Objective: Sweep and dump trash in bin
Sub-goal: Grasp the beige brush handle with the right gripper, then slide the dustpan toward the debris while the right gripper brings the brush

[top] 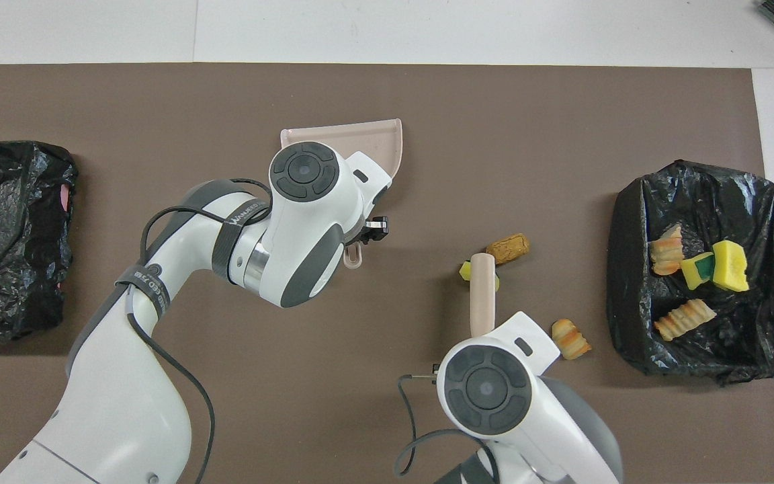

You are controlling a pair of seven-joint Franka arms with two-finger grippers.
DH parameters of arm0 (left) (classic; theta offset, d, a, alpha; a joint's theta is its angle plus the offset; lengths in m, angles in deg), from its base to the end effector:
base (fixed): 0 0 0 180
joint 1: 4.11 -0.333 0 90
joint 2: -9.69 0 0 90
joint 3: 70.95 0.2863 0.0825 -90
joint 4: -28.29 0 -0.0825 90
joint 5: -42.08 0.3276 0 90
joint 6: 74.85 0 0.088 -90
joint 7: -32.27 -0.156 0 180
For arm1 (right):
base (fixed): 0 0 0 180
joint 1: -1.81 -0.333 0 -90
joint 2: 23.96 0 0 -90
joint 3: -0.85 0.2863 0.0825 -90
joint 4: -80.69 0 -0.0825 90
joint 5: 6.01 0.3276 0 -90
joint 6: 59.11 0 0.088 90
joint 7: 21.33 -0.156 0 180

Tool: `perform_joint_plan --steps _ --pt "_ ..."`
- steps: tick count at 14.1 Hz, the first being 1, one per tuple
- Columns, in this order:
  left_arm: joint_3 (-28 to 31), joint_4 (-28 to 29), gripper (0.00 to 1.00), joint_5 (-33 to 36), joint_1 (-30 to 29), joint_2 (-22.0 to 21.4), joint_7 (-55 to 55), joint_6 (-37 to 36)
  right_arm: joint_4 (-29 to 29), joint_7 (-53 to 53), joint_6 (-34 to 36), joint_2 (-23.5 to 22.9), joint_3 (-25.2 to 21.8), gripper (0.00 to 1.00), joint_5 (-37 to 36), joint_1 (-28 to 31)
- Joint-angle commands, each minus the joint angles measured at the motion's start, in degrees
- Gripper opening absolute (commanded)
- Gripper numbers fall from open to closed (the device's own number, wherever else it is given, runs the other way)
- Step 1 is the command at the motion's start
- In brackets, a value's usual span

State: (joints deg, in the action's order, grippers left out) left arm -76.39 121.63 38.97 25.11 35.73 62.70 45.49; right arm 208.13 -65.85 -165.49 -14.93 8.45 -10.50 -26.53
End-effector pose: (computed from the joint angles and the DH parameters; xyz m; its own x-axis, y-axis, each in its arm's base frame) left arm 0.5072 -0.3505 0.3121 0.9988 -0.0381 -0.0306 -0.0354 -0.9957 0.0851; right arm 0.3438 0.2374 0.3744 0.9874 -0.1320 -0.0877 -0.1110 -0.9710 0.2117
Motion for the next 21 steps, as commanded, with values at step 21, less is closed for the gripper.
perform_joint_plan --steps 21 --pt "1.13 16.67 0.0 2.58 -10.94 -23.39 -80.0 -20.15 13.99 8.65 -1.77 7.16 0.48 0.0 10.55 14.55"
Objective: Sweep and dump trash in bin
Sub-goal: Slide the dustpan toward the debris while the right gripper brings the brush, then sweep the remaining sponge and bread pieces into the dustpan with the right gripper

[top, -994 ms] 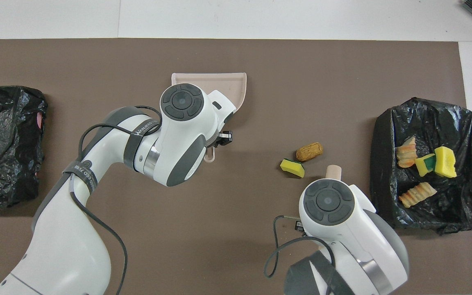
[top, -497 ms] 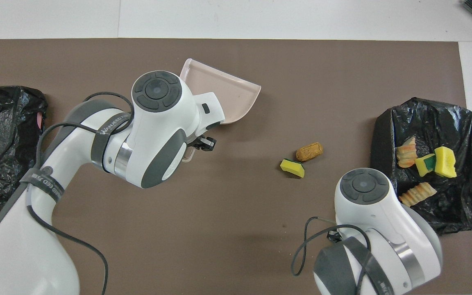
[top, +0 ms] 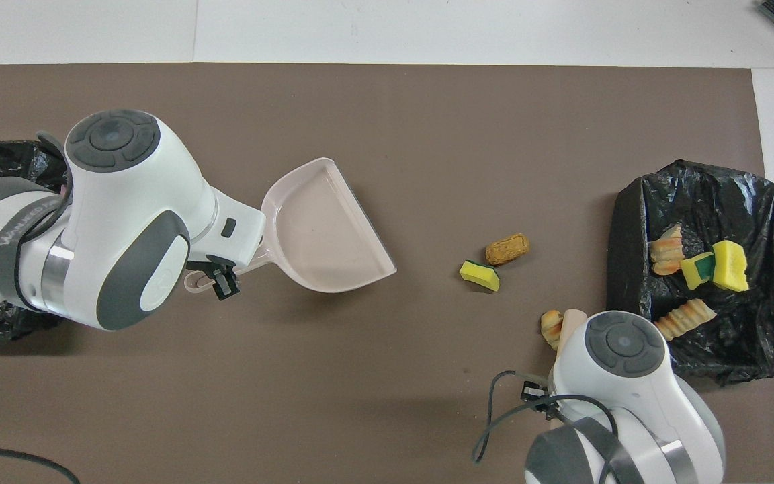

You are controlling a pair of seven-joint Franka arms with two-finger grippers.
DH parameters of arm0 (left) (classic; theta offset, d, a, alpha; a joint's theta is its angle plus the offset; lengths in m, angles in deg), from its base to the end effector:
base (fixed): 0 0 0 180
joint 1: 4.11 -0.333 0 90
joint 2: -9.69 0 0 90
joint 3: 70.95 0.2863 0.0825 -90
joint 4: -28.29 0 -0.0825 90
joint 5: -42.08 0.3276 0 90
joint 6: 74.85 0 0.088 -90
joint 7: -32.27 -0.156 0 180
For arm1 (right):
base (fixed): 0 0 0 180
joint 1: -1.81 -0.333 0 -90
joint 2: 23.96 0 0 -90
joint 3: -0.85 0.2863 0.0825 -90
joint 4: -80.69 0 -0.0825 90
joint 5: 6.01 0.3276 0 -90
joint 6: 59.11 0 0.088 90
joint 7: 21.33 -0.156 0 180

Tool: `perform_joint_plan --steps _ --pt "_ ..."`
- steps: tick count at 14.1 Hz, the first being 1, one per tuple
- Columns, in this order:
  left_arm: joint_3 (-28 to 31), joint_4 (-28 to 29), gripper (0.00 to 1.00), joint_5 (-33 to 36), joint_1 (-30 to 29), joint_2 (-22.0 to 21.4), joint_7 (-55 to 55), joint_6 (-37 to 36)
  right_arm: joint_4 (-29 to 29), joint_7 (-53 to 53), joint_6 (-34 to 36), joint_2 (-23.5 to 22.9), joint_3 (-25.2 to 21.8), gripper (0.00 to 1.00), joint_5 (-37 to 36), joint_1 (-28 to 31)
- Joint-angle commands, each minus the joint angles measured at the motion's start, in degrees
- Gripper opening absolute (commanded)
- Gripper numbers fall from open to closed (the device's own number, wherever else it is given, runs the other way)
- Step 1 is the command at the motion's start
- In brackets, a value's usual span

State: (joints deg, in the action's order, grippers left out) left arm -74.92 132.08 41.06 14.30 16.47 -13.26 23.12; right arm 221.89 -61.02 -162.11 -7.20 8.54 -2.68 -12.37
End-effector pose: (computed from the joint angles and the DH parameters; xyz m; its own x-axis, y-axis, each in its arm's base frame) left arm 0.4647 -0.1932 0.3984 0.3653 -0.9210 -0.1349 -0.9066 -0.3849 0.1729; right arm 0.3118 0.1315 0.3354 0.8879 -0.3582 -0.2886 -0.2998 -0.9265 0.2275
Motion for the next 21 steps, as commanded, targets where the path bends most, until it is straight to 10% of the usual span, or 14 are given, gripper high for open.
perform_joint_plan --steps 1,11,21 --pt "-0.34 10.35 0.0 0.84 0.65 -6.41 -4.3 4.93 -1.08 5.13 -7.28 -1.89 0.48 0.0 2.92 0.12" --pt "-0.52 22.34 0.0 4.18 5.41 -8.9 -2.99 19.53 -18.21 21.41 -7.75 -13.4 0.92 0.0 10.92 -2.52" --pt "-0.61 23.57 0.0 3.31 5.32 -5.55 3.7 25.7 -17.98 34.4 -7.64 -12.98 0.48 0.0 -4.64 8.97"
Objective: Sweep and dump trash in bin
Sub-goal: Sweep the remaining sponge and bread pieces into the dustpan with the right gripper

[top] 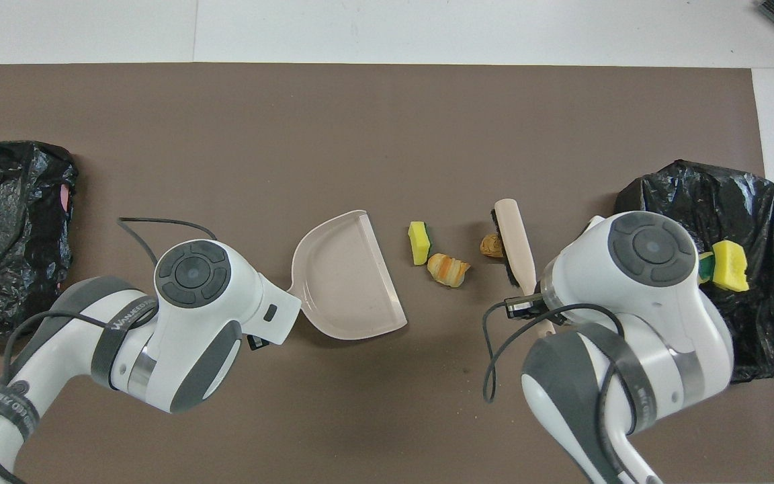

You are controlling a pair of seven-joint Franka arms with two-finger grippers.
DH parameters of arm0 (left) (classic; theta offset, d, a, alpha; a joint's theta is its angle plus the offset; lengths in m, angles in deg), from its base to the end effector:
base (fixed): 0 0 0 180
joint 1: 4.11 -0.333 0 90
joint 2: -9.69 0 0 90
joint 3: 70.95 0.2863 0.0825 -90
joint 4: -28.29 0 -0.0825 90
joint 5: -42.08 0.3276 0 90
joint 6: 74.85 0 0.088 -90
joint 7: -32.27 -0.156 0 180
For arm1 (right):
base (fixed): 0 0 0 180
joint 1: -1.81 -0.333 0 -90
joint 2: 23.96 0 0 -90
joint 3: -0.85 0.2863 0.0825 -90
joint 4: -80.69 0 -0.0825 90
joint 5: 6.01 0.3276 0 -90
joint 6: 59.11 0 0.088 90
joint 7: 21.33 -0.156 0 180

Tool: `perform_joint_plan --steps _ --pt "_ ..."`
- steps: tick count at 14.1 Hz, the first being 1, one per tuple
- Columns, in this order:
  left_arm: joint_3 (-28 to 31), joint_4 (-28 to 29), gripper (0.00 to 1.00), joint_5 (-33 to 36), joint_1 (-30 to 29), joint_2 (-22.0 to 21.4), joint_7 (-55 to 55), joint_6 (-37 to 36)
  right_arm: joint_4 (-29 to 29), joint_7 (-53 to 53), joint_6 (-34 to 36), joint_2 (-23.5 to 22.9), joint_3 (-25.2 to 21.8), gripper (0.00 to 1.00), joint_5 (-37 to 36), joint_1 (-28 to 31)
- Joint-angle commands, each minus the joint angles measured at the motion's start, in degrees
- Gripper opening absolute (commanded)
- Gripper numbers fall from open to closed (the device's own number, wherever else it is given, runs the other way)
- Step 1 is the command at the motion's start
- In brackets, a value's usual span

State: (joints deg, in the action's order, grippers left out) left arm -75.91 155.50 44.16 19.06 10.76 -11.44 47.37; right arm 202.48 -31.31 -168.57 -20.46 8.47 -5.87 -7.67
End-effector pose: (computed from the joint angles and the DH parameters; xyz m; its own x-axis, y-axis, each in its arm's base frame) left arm 0.4134 -0.2176 0.3152 0.2878 -0.9530 -0.0950 -0.9544 -0.2936 0.0536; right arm 0.4352 0.1344 0.3733 0.9815 0.1183 -0.1507 0.1245 -0.9917 0.0325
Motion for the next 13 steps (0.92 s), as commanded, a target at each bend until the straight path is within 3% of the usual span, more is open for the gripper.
perform_joint_plan --steps 1,6,13 --pt "0.39 0.14 0.0 0.21 0.56 0.16 2.4 1.53 2.74 8.1 -3.36 0.54 0.47 0.0 -1.63 5.6" --pt "0.39 0.06 0.0 0.21 0.56 0.25 2.93 1.71 8.72 9.55 -12.08 -0.07 0.73 0.0 -4.35 6.5" --pt "0.39 0.06 0.0 0.21 0.56 0.25 2.93 1.71 8.03 -5.54 -20.78 -5.34 0.91 0.0 -3.04 -5.52"
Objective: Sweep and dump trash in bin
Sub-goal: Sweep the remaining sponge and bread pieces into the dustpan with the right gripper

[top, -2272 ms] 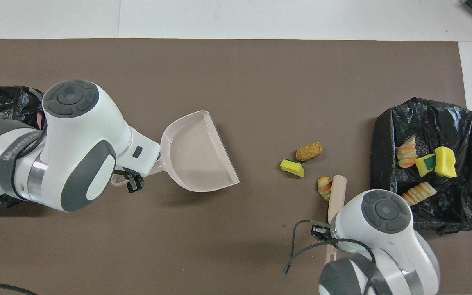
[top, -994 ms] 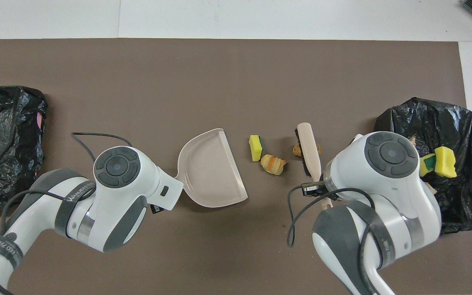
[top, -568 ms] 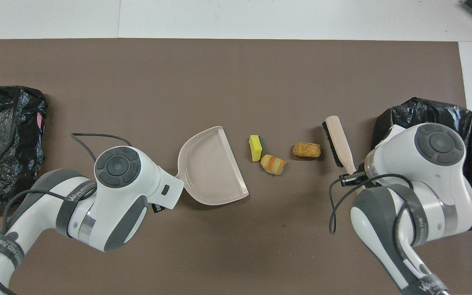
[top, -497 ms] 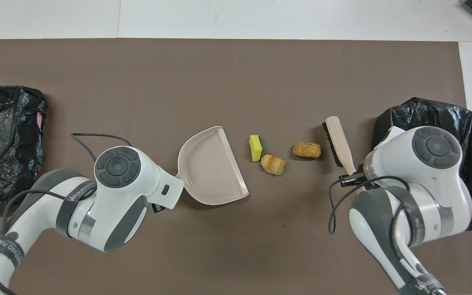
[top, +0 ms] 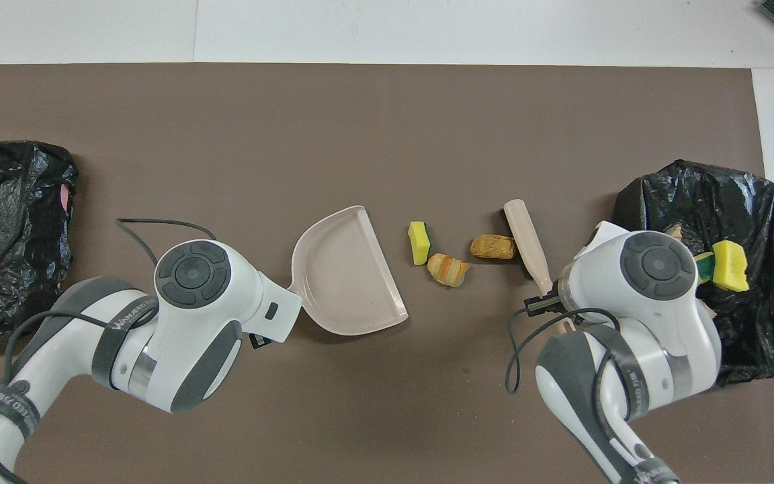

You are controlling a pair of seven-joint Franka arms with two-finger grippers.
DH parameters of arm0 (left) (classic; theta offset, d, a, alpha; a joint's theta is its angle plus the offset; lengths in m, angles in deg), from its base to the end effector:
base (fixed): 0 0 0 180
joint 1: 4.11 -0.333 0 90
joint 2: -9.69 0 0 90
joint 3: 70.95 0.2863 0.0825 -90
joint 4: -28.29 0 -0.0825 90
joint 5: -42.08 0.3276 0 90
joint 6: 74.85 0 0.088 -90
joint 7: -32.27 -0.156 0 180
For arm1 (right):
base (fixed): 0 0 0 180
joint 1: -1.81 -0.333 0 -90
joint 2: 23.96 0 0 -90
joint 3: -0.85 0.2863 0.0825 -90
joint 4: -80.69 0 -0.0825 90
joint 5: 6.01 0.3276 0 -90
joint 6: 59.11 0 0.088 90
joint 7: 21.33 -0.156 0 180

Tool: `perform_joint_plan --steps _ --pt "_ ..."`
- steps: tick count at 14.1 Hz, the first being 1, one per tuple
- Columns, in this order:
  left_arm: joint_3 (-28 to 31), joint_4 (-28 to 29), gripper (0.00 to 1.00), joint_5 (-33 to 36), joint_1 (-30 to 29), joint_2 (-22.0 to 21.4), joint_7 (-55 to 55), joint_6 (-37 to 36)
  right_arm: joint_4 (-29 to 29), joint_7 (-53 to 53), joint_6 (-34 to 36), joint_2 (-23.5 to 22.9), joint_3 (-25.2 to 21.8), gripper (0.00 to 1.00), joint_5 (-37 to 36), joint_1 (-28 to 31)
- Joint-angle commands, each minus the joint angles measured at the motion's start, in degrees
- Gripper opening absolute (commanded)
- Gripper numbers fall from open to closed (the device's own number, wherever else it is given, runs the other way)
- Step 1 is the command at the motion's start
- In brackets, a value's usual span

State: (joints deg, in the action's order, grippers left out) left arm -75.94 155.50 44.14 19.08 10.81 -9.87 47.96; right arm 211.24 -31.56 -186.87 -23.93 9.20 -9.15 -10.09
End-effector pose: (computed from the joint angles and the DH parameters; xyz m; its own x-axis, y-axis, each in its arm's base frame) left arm 0.4147 -0.2188 0.3155 0.3137 -0.9453 -0.0892 -0.9469 -0.3185 0.0450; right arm 0.4380 0.1575 0.3092 0.9775 0.2068 -0.0407 0.2087 -0.9767 0.0497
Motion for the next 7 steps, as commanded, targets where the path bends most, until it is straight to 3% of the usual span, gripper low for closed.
perform_joint_plan --steps 1,5,7 --pt "0.42 0.06 0.0 0.23 0.54 0.19 1.37 1.12 -1.43 -7.94 -3.88 -2.92 0.17 0.0 1.02 -5.04" --pt "0.42 0.06 0.0 0.23 0.45 0.19 1.45 1.21 -6.61 -13.59 -5.29 -8.1 0.26 0.0 7.08 -12.95" --pt "0.42 0.06 0.0 0.14 0.45 0.19 1.45 1.21 -7.15 -12.28 -5.92 -8.38 0.35 0.0 9.63 -15.07"
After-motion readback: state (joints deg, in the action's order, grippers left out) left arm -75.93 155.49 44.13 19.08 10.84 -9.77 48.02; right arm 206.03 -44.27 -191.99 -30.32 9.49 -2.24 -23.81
